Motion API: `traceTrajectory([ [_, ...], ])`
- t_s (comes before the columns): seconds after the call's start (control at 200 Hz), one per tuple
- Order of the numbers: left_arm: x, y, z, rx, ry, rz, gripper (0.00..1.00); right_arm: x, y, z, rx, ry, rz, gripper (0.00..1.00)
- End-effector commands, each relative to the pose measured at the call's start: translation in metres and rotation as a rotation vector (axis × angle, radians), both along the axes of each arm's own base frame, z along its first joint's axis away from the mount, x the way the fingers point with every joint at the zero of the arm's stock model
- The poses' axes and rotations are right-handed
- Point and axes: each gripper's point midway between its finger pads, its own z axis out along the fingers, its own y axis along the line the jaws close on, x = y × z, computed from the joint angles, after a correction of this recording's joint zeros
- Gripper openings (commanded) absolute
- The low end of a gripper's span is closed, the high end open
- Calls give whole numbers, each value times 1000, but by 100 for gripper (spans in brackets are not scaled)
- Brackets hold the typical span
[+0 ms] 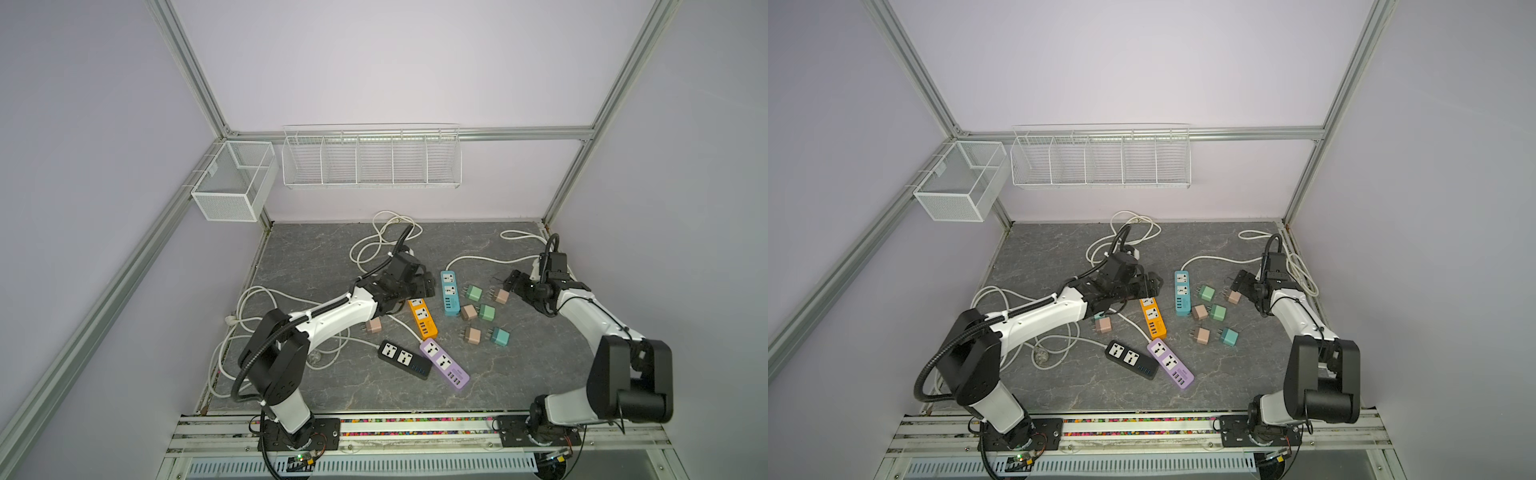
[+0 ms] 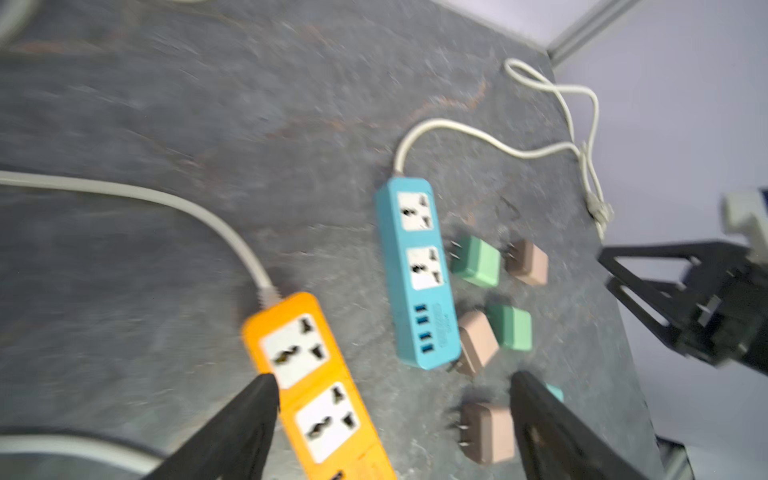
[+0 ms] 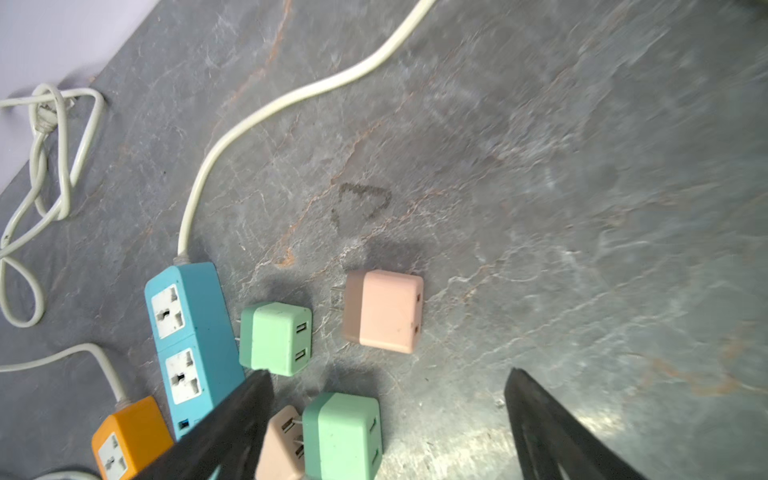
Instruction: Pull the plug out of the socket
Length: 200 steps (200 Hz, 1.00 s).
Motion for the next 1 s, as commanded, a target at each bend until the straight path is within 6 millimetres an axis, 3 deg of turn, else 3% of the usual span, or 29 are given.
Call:
traceTrajectory([
  [0.0, 17, 76, 7, 205, -77, 183, 95, -16, -22, 16, -163, -22, -36, 97],
  [0.035, 22, 99, 11, 262, -105, 227, 98, -15, -28, 27, -197, -59, -56, 99],
  [0.05, 24, 109, 13, 282, -114, 245, 99, -21, -30, 20, -212, -45, -66, 100],
  [0.1, 32, 146, 17, 349, -135, 325, 100, -24, -38, 22, -259, -70, -92, 97],
  [0.27, 49, 271, 17, 474, -178, 602, 100, -21, -57, 19, -396, -136, -127, 91],
  [0.34, 51, 306, 15, 519, -238, 659, 100, -19, -64, 14, -456, -178, -131, 89],
  [0.435, 44, 338, 6, 570, -323, 711, 100, -14, -65, 4, -500, -242, -113, 89],
  [0.585, 37, 357, -15, 588, -415, 716, 100, 0, -56, -15, -492, -306, -56, 89],
  [0.685, 39, 350, -24, 576, -496, 659, 100, 11, -46, -16, -485, -346, 6, 89],
  [0.795, 43, 336, -35, 514, -563, 580, 100, 20, -27, -3, -452, -506, 87, 89],
  [0.995, 48, 325, -51, 489, -576, 497, 99, 24, 12, -25, -483, -572, 278, 88],
])
